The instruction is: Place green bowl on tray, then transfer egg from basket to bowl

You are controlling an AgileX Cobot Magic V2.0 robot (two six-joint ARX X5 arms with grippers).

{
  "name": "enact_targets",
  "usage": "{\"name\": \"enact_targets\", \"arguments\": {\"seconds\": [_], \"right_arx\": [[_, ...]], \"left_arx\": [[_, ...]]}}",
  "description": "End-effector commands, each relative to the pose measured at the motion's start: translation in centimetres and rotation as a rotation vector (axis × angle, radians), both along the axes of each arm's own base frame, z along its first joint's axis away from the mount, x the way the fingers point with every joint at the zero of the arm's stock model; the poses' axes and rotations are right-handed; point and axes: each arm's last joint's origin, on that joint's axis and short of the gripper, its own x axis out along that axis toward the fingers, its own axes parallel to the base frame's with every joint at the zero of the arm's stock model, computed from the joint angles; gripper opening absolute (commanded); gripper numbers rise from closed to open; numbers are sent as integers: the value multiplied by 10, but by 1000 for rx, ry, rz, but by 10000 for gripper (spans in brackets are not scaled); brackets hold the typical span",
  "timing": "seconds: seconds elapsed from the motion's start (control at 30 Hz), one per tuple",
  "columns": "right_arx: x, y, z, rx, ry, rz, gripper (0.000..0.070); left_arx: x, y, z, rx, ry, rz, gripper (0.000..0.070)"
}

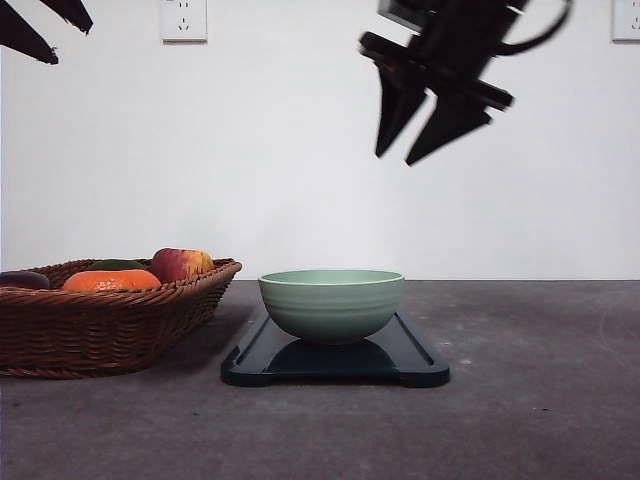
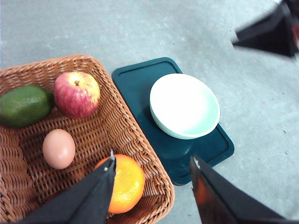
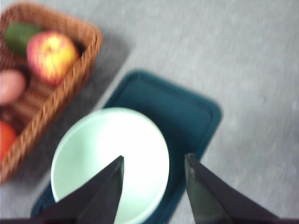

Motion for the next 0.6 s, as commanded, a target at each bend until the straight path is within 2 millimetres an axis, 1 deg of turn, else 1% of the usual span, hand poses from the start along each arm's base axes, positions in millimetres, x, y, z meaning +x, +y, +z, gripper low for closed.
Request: {"name": "enact_targets", "arguments": {"seconds": [0.0,0.13,0.3,0.4,0.57], "right_arx": [[-11,-4,-7,10,-27,7,246],[-40,-18,-20,30,-69,7,246],[-73,-34,-30,34,-73,7,246],[-92,-43,-34,41,-87,7,246],[-120,-57,-34,58,-124,7,246]], "left_arx": [[1,-1,6,-4,-20,-11,310],[0,-1,5,-1,-2,-10,310],[0,-1,5,-1,0,-10,310],[0,-1,5,-1,2,-10,310],[-1,-1,4,-3,17,-7,310]]}}
